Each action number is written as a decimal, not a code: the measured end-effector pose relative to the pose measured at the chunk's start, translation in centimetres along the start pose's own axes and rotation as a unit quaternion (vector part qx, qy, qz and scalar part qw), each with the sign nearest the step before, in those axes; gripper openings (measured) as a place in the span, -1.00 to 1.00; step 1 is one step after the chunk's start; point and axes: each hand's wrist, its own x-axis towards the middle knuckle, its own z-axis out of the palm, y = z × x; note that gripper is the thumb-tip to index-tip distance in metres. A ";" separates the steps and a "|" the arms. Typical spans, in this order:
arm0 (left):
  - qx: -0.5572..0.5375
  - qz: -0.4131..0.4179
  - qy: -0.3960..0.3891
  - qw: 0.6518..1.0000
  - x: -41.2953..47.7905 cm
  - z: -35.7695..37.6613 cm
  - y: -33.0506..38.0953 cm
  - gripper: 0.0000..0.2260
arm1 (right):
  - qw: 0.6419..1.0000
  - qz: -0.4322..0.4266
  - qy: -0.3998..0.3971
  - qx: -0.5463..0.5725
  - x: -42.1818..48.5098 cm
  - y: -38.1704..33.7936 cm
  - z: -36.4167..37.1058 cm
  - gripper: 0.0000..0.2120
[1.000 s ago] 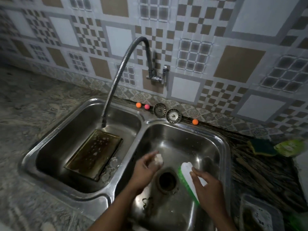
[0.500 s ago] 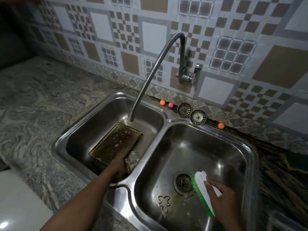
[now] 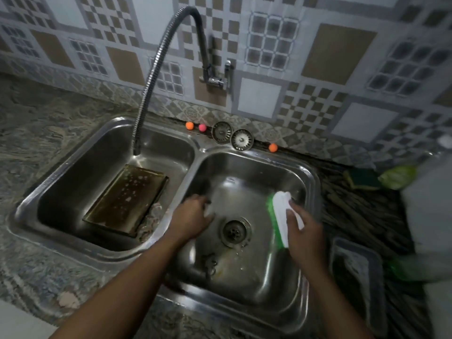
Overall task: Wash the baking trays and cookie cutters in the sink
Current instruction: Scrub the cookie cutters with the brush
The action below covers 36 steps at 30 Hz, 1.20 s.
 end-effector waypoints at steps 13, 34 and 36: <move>0.077 -0.065 -0.310 0.945 -4.1 13.5 -0.6 -0.72 | 0.975 0.095 0.175 -0.096 -4.0 6.3 -11.5 -0.72; -0.657 -0.138 -0.254 0.696 -1.6 5.7 9.7 -0.61 | 0.999 0.027 0.025 0.005 -0.2 1.2 -4.9 -0.73; -0.694 -0.120 -0.267 0.658 -1.5 4.0 10.8 -0.65 | 1.000 -0.006 -0.017 0.013 0.6 0.5 -2.1 -0.73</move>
